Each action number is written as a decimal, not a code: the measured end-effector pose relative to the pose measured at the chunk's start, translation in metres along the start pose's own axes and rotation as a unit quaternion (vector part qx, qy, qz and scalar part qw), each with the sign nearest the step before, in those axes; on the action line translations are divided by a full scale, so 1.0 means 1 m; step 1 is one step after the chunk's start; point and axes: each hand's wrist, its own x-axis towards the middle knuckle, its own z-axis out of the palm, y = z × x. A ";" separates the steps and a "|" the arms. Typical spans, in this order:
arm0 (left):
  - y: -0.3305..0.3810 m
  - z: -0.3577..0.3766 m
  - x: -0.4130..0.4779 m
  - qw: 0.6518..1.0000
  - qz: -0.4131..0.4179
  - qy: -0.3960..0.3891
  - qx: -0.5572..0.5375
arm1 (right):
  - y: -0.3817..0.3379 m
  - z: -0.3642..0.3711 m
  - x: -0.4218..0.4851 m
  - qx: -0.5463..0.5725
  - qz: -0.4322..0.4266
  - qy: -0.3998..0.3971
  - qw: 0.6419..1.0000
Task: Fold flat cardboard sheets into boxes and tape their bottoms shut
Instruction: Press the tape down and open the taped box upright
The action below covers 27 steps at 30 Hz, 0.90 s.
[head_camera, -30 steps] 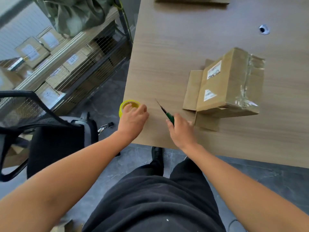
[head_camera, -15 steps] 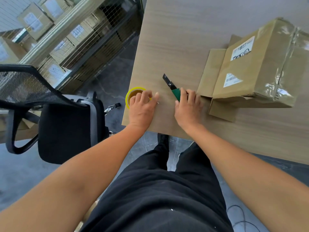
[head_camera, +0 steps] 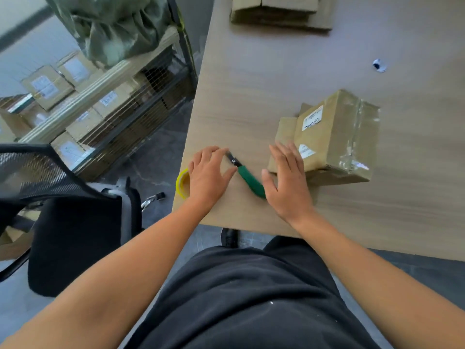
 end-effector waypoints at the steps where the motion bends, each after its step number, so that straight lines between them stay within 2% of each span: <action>1: 0.011 -0.003 0.006 0.999 0.028 0.012 -0.012 | 0.002 -0.016 0.002 0.004 -0.001 0.020 1.000; 6: 0.107 0.000 0.045 0.987 0.143 0.029 -0.070 | 0.058 -0.091 0.016 -0.023 0.048 0.109 0.993; 10: 0.200 0.011 0.082 0.966 0.235 -0.019 -0.109 | 0.123 -0.128 0.034 -0.014 0.111 0.114 0.987; 14: 0.261 0.035 0.116 0.959 0.276 -0.062 -0.035 | 0.168 -0.141 0.058 0.022 0.113 0.078 0.990; 17: 0.266 0.050 0.134 0.964 0.256 -0.072 -0.016 | 0.184 -0.142 0.080 0.084 0.091 0.017 0.992; 21: 0.256 0.057 0.138 0.976 0.172 -0.061 -0.117 | 0.188 -0.135 0.106 0.204 0.075 -0.053 0.975; 23: 0.257 0.058 0.137 0.974 0.134 -0.058 -0.173 | 0.189 -0.131 0.116 0.283 0.098 -0.045 0.953; 27: 0.264 0.061 0.145 0.959 0.040 -0.039 -0.277 | 0.205 -0.125 0.129 0.446 0.163 -0.082 0.876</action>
